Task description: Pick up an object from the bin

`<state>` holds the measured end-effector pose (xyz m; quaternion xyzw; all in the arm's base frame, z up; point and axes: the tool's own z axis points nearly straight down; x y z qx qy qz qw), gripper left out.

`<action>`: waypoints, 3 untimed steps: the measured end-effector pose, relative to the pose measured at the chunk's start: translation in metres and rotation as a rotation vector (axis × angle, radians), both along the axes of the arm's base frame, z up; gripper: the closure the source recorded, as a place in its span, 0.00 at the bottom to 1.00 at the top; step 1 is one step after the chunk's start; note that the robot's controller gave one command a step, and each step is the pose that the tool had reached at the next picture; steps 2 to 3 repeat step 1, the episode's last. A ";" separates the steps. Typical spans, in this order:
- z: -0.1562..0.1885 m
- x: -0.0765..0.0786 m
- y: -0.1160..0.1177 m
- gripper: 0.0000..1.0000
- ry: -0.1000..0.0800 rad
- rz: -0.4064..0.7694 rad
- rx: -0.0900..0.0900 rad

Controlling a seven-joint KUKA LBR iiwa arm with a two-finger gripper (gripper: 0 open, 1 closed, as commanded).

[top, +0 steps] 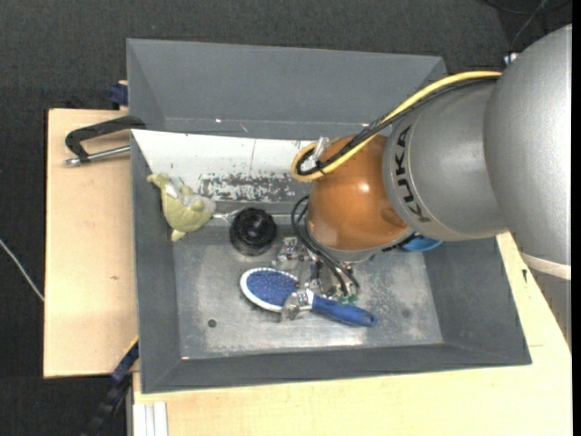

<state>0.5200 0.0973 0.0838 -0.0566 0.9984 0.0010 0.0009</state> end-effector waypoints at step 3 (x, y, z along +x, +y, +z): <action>0.123 0.036 0.052 1.00 -0.012 0.026 0.003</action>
Offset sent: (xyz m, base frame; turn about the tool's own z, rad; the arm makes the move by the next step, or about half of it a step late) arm 0.0330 0.0484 0.1169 -0.0229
